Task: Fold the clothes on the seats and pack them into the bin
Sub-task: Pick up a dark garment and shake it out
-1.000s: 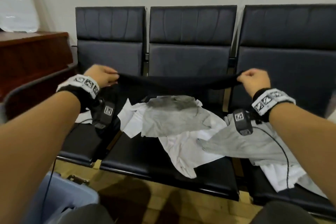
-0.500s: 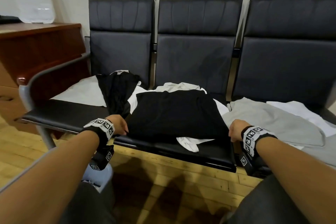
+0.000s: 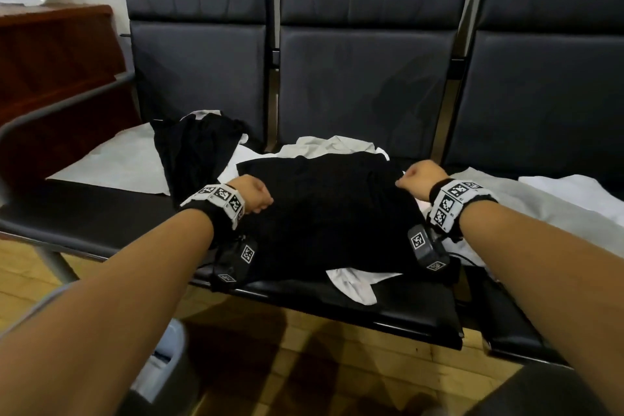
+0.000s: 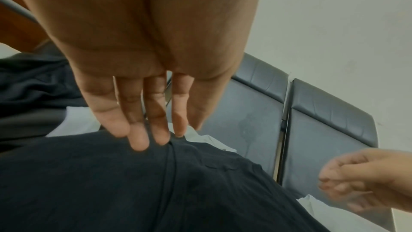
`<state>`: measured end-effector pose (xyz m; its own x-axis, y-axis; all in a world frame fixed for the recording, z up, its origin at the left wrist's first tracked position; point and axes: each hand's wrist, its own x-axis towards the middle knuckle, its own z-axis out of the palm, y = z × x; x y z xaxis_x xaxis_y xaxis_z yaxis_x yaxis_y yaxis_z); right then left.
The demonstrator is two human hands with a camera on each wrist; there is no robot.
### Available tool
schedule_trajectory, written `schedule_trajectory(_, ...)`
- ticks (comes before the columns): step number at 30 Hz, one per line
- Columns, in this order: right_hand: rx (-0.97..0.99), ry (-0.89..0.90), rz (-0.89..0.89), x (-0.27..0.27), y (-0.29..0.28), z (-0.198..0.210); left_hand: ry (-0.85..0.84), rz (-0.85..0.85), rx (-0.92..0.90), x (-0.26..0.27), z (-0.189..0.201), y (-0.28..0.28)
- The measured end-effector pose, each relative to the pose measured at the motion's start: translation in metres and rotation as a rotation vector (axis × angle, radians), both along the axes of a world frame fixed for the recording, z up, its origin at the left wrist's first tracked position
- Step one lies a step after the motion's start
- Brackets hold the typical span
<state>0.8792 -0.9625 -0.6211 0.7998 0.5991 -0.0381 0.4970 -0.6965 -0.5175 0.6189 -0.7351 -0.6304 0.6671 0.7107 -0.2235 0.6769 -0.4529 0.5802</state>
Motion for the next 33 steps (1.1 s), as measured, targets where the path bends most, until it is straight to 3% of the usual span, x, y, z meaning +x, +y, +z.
schedule_trajectory(6, -0.034, -0.027, 0.023, 0.046, 0.057, -0.008, 0.042, -0.024, 0.091, 0.065, -0.007, 0.046)
schedule_trajectory(10, 0.004, -0.072, 0.098, 0.077, 0.092, -0.015, -0.025, 0.08, 0.22, 0.096, -0.015, 0.088)
schedule_trajectory(13, -0.024, -0.113, 0.212, 0.092, 0.12, -0.027, 0.093, 0.026, 0.275, 0.12, -0.026, 0.115)
schedule_trajectory(16, -0.154, -0.122, 0.312, 0.099, 0.144, -0.042, 0.151, -0.009, 0.208, 0.139, -0.038, 0.131)
schedule_trajectory(21, -0.222, -0.13, 0.289, 0.111, 0.159, -0.058, 0.263, -0.054, 0.323, 0.151, -0.058, 0.144)
schedule_trajectory(29, -0.276, -0.213, 0.194, 0.111, 0.15, -0.048, 0.168, -0.01, 0.322, 0.126, -0.048, 0.153)
schedule_trajectory(33, -0.202, -0.167, 0.201, 0.106, 0.146, -0.044, -0.043, 0.011, 0.288, 0.115, -0.04, 0.153)
